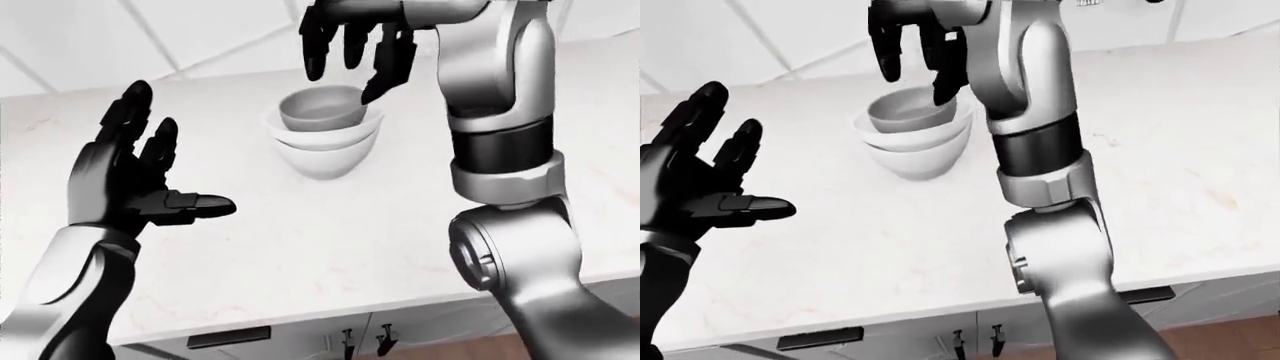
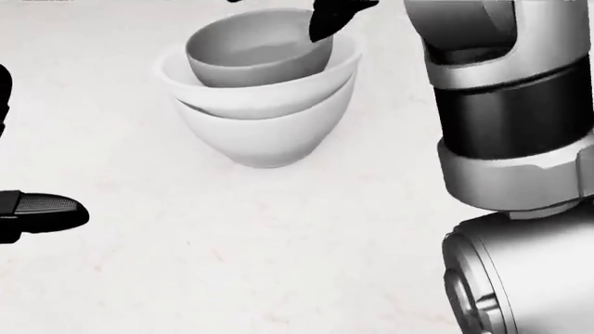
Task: Stack the bowls from largest to smallest.
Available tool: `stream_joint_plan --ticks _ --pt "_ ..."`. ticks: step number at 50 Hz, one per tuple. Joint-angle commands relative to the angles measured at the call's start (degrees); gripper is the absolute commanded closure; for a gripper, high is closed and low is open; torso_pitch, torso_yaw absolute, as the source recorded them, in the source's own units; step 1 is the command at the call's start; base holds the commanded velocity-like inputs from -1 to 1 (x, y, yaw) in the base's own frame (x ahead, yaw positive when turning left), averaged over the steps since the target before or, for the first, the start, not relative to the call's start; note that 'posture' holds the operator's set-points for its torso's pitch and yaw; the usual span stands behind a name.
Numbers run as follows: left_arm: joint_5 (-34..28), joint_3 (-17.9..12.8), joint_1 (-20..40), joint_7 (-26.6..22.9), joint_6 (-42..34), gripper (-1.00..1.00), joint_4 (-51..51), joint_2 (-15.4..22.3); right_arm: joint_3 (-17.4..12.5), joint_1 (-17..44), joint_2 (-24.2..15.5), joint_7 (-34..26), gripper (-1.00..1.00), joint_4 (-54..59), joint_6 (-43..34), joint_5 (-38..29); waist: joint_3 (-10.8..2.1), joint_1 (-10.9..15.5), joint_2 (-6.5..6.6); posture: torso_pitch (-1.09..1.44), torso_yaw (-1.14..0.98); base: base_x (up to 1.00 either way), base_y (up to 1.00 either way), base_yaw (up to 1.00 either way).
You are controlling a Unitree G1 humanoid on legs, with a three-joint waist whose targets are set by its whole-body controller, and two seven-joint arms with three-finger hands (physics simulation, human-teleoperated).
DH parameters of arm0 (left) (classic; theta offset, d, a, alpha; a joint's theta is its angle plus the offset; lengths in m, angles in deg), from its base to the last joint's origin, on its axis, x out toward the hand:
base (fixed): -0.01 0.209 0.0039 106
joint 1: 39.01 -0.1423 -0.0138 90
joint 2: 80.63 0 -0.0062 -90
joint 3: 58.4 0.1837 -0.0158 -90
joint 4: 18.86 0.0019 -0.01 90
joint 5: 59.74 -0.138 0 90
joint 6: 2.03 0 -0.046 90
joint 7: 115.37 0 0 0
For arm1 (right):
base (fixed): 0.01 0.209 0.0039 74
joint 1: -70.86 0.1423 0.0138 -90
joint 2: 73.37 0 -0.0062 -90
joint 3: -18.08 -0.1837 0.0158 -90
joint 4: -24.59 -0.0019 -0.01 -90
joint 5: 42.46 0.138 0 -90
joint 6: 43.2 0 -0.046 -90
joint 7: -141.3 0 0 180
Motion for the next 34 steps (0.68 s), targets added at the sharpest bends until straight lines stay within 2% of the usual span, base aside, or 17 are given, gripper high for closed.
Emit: stream_joint_plan --ticks 1,5,10,15,19,22,24,27,29,31,33,34 --pt "-0.17 -0.52 1.15 0.14 1.81 -1.00 -1.35 0.81 -1.16 0.98 -1.83 -1.78 -0.05 -4.09 -0.79 1.34 -1.36 -0.09 0.28 0.00 0.00 0.00 0.00 0.00" --pt "1.11 -1.88 2.45 0.74 0.01 -1.00 -1.80 2.02 -3.72 -1.45 -6.18 -6.99 -0.06 -12.85 -3.19 4.77 -1.37 0.02 -0.04 0.00 0.00 0.00 0.00 0.00" --pt "6.19 -7.25 4.07 2.13 -3.92 -1.00 -2.89 5.52 -8.48 -10.44 -14.95 -11.56 -0.08 -25.73 -6.76 11.21 -1.21 0.16 -0.59 0.00 0.00 0.00 0.00 0.00" --pt "11.02 -11.34 2.43 3.67 -3.38 -1.00 -2.09 8.84 -13.47 -16.58 -24.07 -11.67 -0.18 -32.92 -10.08 18.77 -1.18 0.15 -0.71 0.00 0.00 0.00 0.00 0.00" --pt "12.86 -13.16 -1.38 3.61 -1.07 -1.00 -2.63 9.33 -18.35 -20.80 -32.80 -11.59 -0.25 -39.03 -14.89 26.53 -1.06 0.25 -0.68 0.00 0.00 0.00 0.00 0.00" --pt "12.27 -15.45 -3.39 2.38 1.50 -1.00 -0.31 10.23 -25.80 -28.73 -41.44 -9.31 -0.48 -44.21 -18.27 35.12 -0.90 0.48 -0.98 0.00 0.00 0.00 0.00 0.00" --pt "9.57 -16.16 -5.00 1.45 4.00 -1.00 0.45 10.59 -32.09 -35.58 -46.60 -6.25 -0.99 -47.04 -20.00 41.72 -0.80 0.70 -1.36 0.00 0.00 0.00 0.00 0.00" --pt "6.69 -18.23 -6.83 0.76 5.67 -1.00 -0.55 10.87 -43.69 -48.63 -51.72 -1.53 -1.00 -50.00 -20.35 50.82 -0.56 0.84 -2.04 0.00 0.00 0.00 0.00 0.00" --pt "4.69 -19.16 -8.18 -0.11 6.94 -1.00 -1.27 10.21 -52.31 -57.18 -51.53 0.01 -1.00 -52.23 -19.10 55.00 -0.27 0.86 -2.43 0.00 0.00 0.00 0.00 0.00" --pt "0.19 -20.03 -9.41 -0.44 9.53 -1.00 -1.49 9.27 -62.35 -64.87 -48.40 0.75 -1.00 -53.87 -15.17 56.49 -0.06 0.84 -2.75 0.00 0.00 0.00 0.00 0.00" --pt "-4.94 -20.67 -10.22 0.18 12.55 -1.00 -2.06 8.03 -67.55 -68.75 -47.09 3.90 -1.00 -54.23 -13.33 57.39 -0.01 0.93 -3.03 0.00 0.00 0.00 0.00 0.00" --pt "-6.63 -21.48 -10.88 0.00 13.93 -1.00 -2.80 6.98 -70.45 -70.74 -44.94 4.43 -1.00 -56.09 -14.29 58.85 0.06 0.94 -3.10 0.00 0.00 0.00 0.00 0.00"
